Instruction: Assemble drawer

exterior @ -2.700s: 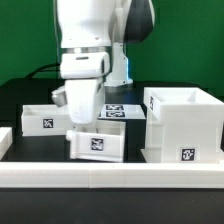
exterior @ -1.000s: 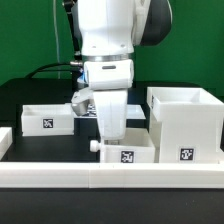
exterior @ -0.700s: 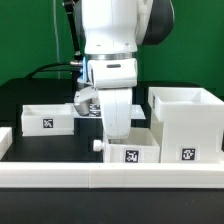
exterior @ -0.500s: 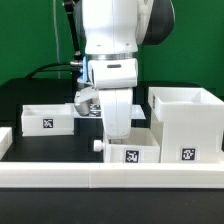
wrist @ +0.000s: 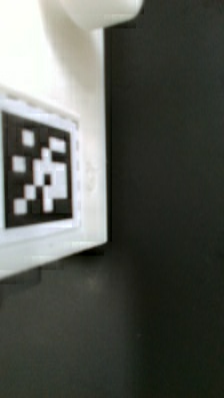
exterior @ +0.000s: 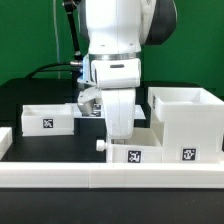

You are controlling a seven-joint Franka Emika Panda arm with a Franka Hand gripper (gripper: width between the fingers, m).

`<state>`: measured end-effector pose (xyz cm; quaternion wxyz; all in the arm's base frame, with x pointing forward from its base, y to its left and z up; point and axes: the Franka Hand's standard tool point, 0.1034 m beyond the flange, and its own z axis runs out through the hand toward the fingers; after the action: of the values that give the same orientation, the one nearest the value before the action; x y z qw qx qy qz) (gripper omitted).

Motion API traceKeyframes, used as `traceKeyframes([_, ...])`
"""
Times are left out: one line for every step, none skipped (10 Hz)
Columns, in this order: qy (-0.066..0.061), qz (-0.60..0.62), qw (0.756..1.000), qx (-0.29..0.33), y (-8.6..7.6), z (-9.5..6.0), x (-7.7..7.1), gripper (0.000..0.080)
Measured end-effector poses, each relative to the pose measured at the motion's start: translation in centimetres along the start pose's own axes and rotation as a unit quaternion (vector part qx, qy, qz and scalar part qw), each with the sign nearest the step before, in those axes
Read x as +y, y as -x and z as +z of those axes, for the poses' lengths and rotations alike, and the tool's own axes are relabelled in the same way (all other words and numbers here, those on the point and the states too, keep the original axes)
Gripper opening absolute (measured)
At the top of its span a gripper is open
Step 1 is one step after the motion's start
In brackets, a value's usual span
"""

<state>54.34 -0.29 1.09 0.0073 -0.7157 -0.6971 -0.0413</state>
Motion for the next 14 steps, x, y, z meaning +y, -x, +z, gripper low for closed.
traceKeyframes([0.000, 0.001, 1.000, 0.000, 0.10, 0.03, -0.04, 0.0042])
traceKeyframes([0.000, 0.001, 1.000, 0.000, 0.11, 0.03, -0.04, 0.0042])
traceKeyframes([0.000, 0.001, 1.000, 0.000, 0.11, 0.03, -0.04, 0.0042])
traceKeyframes([0.000, 0.001, 1.000, 0.000, 0.11, 0.03, -0.05, 0.0042])
traceKeyframes([0.000, 0.001, 1.000, 0.000, 0.11, 0.03, -0.05, 0.0042])
traceKeyframes([0.000, 0.001, 1.000, 0.000, 0.11, 0.04, -0.06, 0.0042])
traceKeyframes([0.001, 0.000, 1.000, 0.001, -0.02, 0.16, -0.26, 0.0042])
traceKeyframes([-0.002, -0.001, 1.000, 0.001, -0.03, 0.25, -0.46, 0.0042])
traceKeyframes([-0.013, -0.001, 1.000, -0.001, 0.08, 0.25, -0.55, 0.0042])
traceKeyframes([-0.012, -0.001, 1.000, -0.001, 0.08, 0.24, -0.49, 0.0042])
traceKeyframes([-0.012, -0.002, 1.000, -0.001, 0.04, 0.24, -0.49, 0.0042])
traceKeyframes([-0.012, -0.002, 1.000, -0.001, 0.04, 0.24, -0.49, 0.0042])
traceKeyframes([-0.012, -0.001, 1.000, -0.001, 0.03, 0.24, -0.48, 0.0042])
traceKeyframes([-0.012, -0.001, 1.000, -0.001, 0.00, 0.24, -0.47, 0.0042])
